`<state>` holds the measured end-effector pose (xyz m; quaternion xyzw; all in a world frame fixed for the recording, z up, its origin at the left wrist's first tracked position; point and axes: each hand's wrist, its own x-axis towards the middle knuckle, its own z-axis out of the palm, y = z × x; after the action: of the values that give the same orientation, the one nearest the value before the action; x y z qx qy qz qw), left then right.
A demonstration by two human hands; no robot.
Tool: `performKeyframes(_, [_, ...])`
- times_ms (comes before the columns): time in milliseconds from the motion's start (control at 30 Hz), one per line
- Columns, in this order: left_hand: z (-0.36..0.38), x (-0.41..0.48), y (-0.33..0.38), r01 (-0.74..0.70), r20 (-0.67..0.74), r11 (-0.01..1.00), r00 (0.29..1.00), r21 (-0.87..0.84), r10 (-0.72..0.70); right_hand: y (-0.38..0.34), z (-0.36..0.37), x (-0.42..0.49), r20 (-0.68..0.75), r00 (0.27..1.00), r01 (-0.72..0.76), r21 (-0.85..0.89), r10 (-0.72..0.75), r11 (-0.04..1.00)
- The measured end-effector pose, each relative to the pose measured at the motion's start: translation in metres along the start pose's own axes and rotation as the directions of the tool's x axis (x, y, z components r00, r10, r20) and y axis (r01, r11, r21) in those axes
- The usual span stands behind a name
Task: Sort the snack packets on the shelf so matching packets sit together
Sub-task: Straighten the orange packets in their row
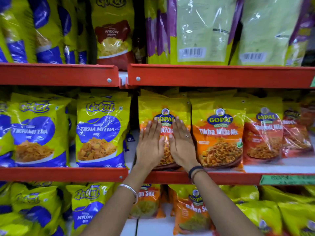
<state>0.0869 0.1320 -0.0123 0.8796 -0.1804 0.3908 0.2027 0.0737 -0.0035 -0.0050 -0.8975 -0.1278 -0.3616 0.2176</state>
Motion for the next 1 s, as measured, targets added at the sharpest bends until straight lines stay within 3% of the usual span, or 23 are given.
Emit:
performKeyframes(100, [-0.003, 0.001, 0.023, 0.070, -0.030, 0.988, 0.997, -0.135, -0.075, 0.007, -0.026, -0.011, 0.046, 0.998, 0.026, 0.219, -0.037, 0.975])
performKeyframes(167, [-0.006, 0.007, 0.048, 0.081, -0.053, 0.922, 0.993, -0.379, -0.109, 0.020, -0.052, -0.021, -0.093, 0.995, 0.052, 0.332, -0.022, 0.942])
performKeyframes(267, [-0.015, 0.032, 0.086, 0.128, -0.042, 0.768, 0.979, -0.628, -0.197, 0.047, -0.089, -0.022, -0.355, 0.919, 0.002, 0.437, 0.171, 0.899])
performKeyframes(333, [-0.008, 0.060, 0.103, 0.275, 0.095, 0.658, 0.951, -0.701, -0.296, 0.076, -0.113, -0.010, -0.437, 0.826, -0.127, 0.470, 0.355, 0.874])
performKeyframes(433, [0.006, 0.095, 0.119, 0.457, 0.255, 0.564, 0.879, -0.688, -0.403, 0.127, -0.133, 0.013, -0.357, 0.742, -0.339, 0.529, 0.567, 0.778])
performKeyframes(533, [0.013, 0.114, 0.128, 0.543, 0.297, 0.554, 0.829, -0.631, -0.474, 0.154, -0.139, 0.032, -0.220, 0.757, -0.390, 0.604, 0.615, 0.695])
performKeyframes(700, [0.047, 0.142, 0.099, 0.548, 0.291, 0.458, 0.804, -0.700, -0.519, 0.171, -0.151, 0.052, -0.178, 0.742, -0.533, 0.427, 0.646, 0.730])
performKeyframes(767, [0.048, 0.145, 0.098, 0.544, 0.280, 0.476, 0.809, -0.691, -0.518, 0.177, -0.151, 0.051, -0.181, 0.747, -0.524, 0.433, 0.640, 0.733])
performKeyframes(833, [0.029, 0.135, 0.117, 0.524, 0.252, 0.562, 0.834, -0.640, -0.491, 0.174, -0.147, 0.046, -0.191, 0.747, -0.504, 0.461, 0.637, 0.730])
performKeyframes(933, [0.023, 0.112, 0.133, 0.377, 0.004, 0.750, 0.895, -0.543, -0.447, 0.162, -0.138, 0.025, -0.325, 0.793, -0.342, 0.463, 0.516, 0.817])
performKeyframes(1000, [0.022, 0.083, 0.146, 0.176, -0.162, 0.848, 0.943, -0.501, -0.291, 0.146, -0.132, 0.000, -0.377, 0.852, -0.247, 0.319, 0.362, 0.915])
